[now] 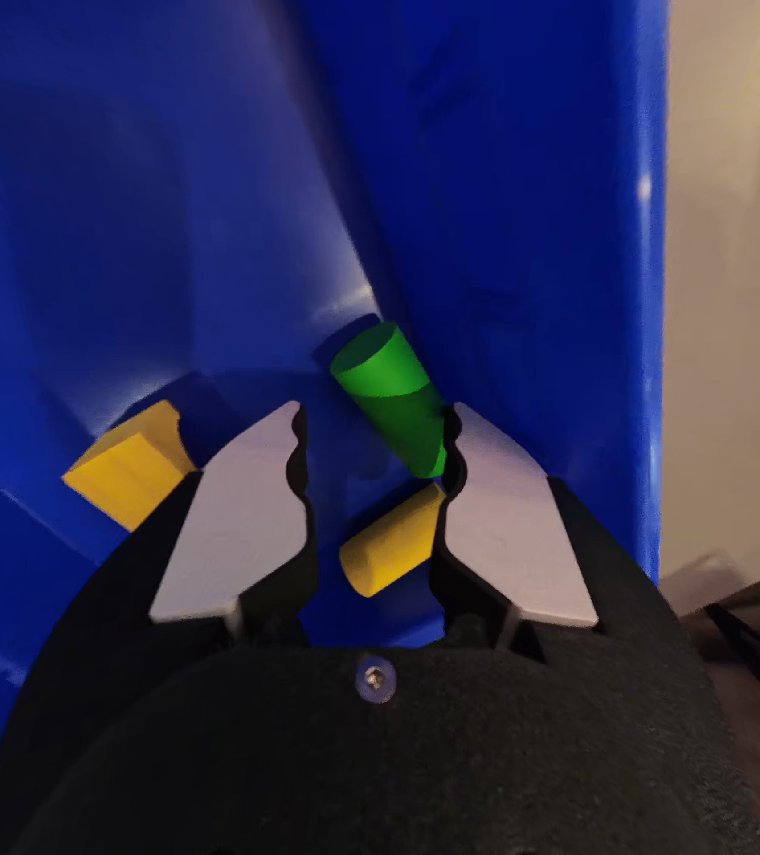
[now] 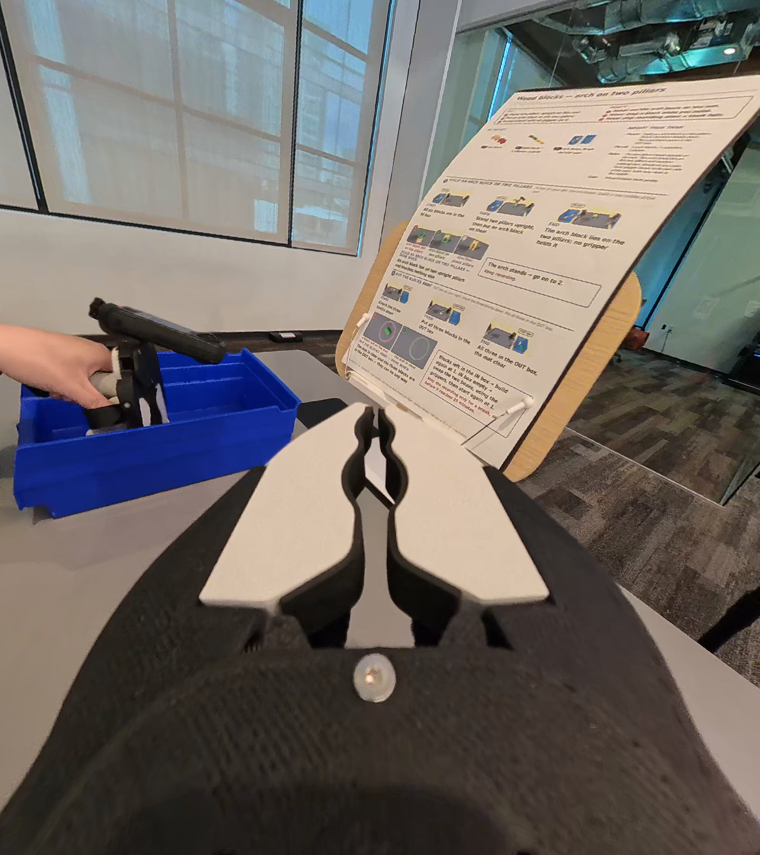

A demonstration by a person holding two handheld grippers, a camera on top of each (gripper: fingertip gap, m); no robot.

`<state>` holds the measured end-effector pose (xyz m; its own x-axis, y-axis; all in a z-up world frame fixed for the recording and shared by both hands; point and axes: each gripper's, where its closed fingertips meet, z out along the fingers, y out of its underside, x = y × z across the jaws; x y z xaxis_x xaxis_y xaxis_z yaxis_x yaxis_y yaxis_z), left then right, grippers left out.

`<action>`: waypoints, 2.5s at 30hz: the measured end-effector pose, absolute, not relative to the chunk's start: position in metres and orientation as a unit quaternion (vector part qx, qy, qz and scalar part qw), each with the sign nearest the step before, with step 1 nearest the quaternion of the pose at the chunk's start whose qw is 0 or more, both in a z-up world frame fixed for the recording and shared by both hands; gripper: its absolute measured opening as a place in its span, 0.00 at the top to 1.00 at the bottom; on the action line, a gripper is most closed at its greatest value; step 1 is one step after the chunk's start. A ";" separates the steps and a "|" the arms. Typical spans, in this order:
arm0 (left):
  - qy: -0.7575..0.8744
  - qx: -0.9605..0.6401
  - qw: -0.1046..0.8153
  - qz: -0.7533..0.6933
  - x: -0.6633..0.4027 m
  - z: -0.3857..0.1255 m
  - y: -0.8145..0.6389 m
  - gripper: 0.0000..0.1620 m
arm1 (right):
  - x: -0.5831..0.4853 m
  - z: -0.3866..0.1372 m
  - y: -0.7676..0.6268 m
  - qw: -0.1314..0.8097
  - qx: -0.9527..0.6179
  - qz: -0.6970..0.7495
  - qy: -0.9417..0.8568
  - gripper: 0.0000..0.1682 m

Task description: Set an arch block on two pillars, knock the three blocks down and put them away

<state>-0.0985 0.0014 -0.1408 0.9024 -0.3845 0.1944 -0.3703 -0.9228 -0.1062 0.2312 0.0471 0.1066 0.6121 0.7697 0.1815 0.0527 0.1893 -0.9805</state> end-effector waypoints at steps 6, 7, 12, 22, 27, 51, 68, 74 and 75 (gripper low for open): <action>0.237 -0.971 -0.026 -0.016 -0.114 -0.157 -0.014 0.79 | 0.226 0.101 0.046 0.679 -0.583 0.241 -0.377 0.98; 0.248 -0.968 -0.030 -0.010 -0.114 -0.157 -0.015 0.79 | 0.225 0.101 0.046 0.678 -0.583 0.239 -0.378 0.98; 0.266 -0.963 -0.028 0.015 -0.127 -0.152 -0.012 0.79 | 0.223 0.097 0.047 0.674 -0.586 0.240 -0.381 0.98; 0.251 -0.933 0.253 -0.036 -0.117 -0.032 0.018 0.79 | 0.188 0.092 0.027 0.643 -0.584 0.269 -0.416 0.97; 0.422 -0.801 0.378 -0.194 0.005 0.027 -0.017 0.79 | 0.133 0.083 -0.008 0.596 -0.566 0.341 -0.456 0.88; 0.546 -0.728 0.342 -0.236 0.074 0.001 -0.057 0.75 | 0.073 0.049 -0.053 0.431 -0.569 0.524 -0.465 0.81; 0.499 -0.807 0.313 -0.037 -0.057 0.000 -0.028 0.69 | 0.095 -0.017 0.034 0.476 -0.709 0.383 -0.354 0.81; 0.515 -0.821 0.246 0.000 -0.111 -0.023 -0.041 0.71 | 0.091 -0.051 0.046 0.487 -0.729 0.314 -0.365 0.81; 0.517 -0.823 0.235 0.000 -0.115 -0.028 -0.043 0.71 | 0.090 -0.055 0.048 0.487 -0.731 0.310 -0.364 0.81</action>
<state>-0.1155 -0.0426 -0.0279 0.4652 -0.8510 -0.2438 -0.8515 -0.3548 -0.3862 0.0903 0.0475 -0.0547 0.5425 0.8342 -0.0993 0.2296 -0.2609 -0.9377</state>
